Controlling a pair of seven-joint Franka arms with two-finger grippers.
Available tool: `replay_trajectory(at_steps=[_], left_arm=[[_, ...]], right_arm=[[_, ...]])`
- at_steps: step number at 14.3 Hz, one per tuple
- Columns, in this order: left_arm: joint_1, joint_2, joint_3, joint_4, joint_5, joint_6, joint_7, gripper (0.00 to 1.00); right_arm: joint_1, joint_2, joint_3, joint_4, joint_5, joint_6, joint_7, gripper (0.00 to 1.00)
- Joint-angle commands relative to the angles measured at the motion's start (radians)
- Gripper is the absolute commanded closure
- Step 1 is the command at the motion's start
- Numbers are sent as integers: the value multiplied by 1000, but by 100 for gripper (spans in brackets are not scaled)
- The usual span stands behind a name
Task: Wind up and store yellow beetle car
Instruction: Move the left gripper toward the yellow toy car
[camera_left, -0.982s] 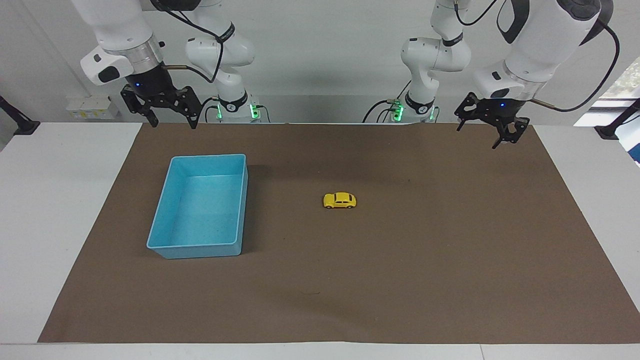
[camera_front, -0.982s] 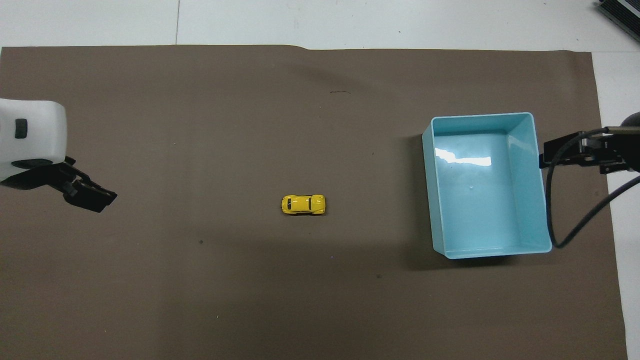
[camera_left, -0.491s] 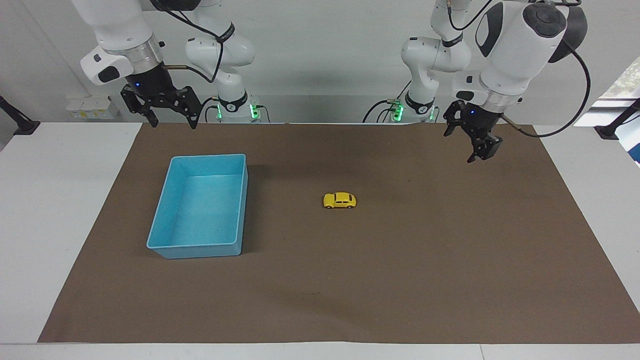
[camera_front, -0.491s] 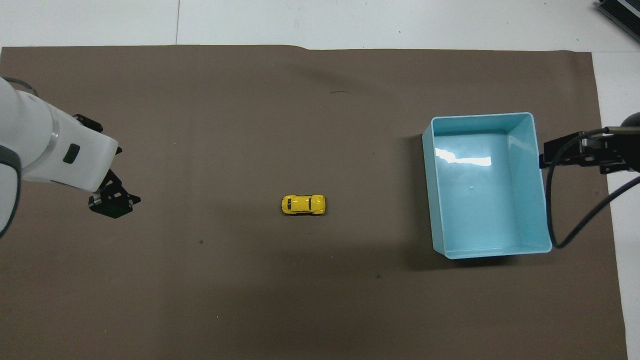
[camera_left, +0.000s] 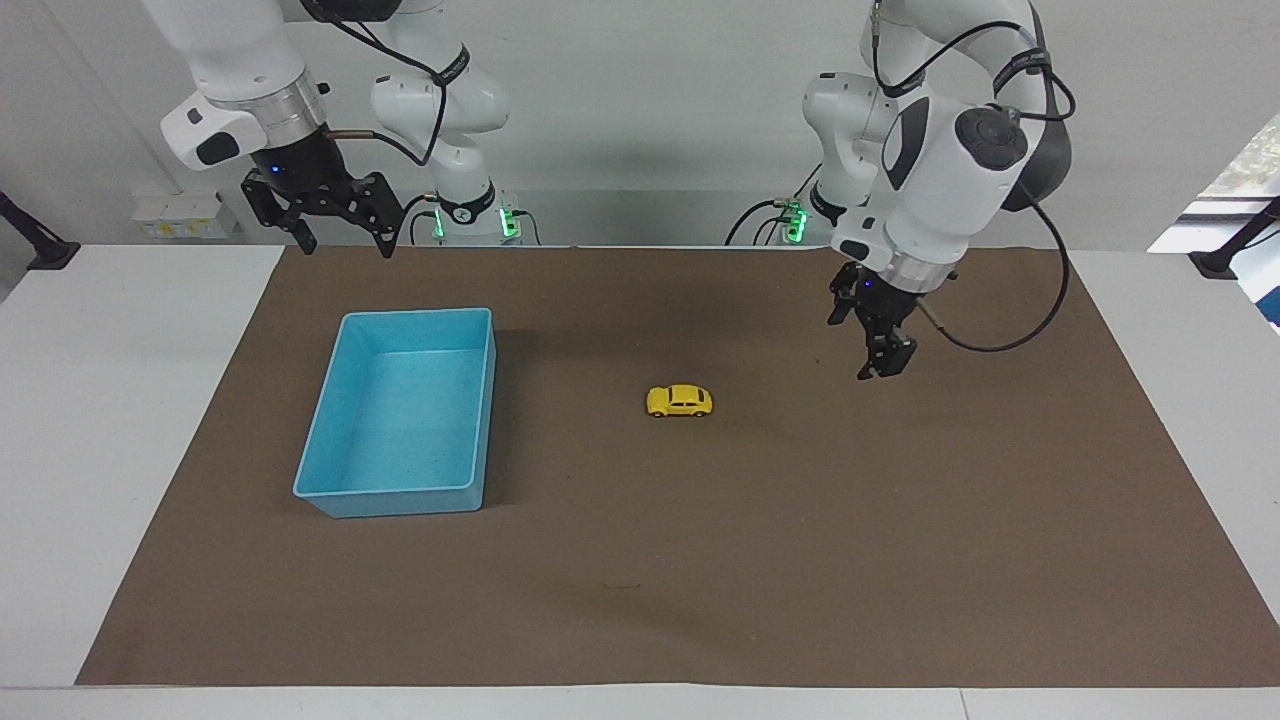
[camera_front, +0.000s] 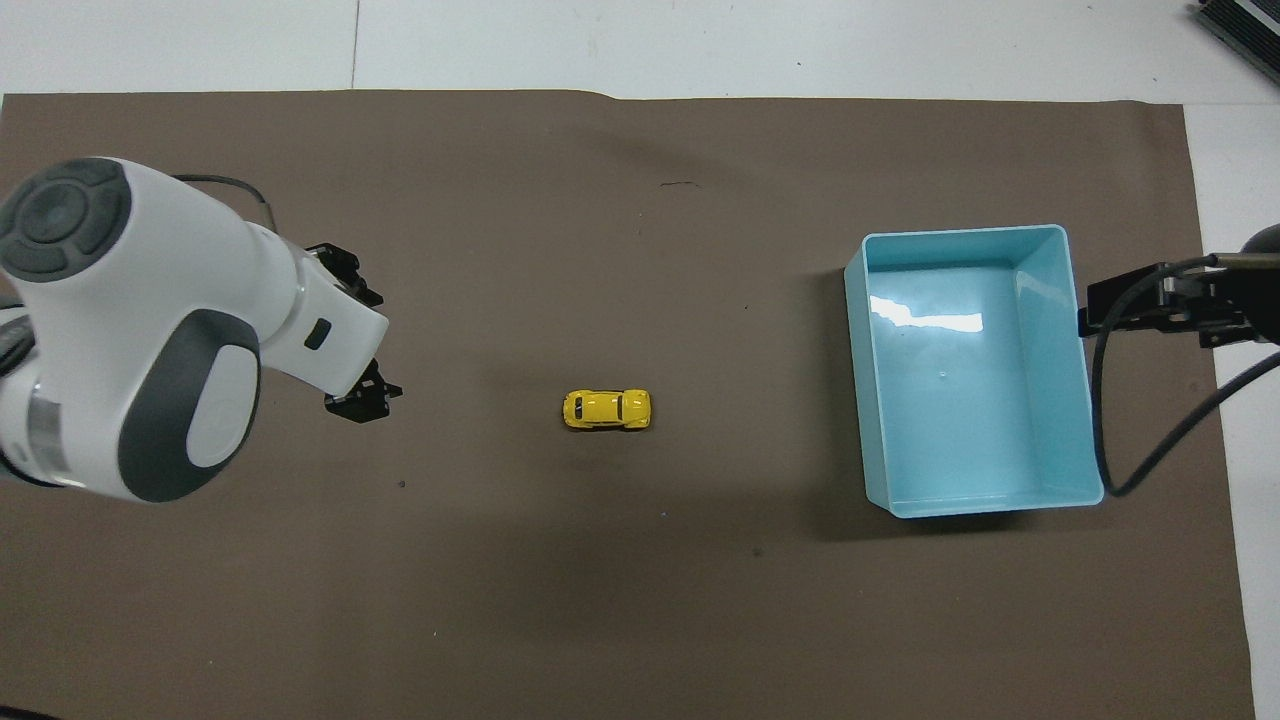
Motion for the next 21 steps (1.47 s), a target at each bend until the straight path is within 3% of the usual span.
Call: replay_trajectory(at_steps=[1,8,13,16,17,18,19,20,21], left_arm=[[-77,58,19,-27,-19,112,-24,0],[-229,153,22,-64,-18,290,-161,0],[-309,173,25,-111,-16,376,-207,0],[-360,245,28,-116,-7,458,-231,0],[-361,261,27,-112,-1,472,-236,5],[-370,275,27,-113,28,485,-236,26],[-375,279,27,-113,36,489,-236,33],[-377,279,27,-108,36,481,-238,34],[-377,279,27,-108,37,478,-239,43]], right_arm=[[-14,1,7,6,27,-10,11,0],[-14,1,7,6,27,-10,11,0],[-14,1,7,6,27,-10,11,0],[-14,1,7,5,27,-10,11,0],[-14,1,7,5,27,-10,11,0],[-14,1,7,5,27,-10,11,0],[-14,1,7,5,27,-10,11,0],[-14,1,7,6,27,-10,11,0],[-14,1,7,6,27,-10,11,0]])
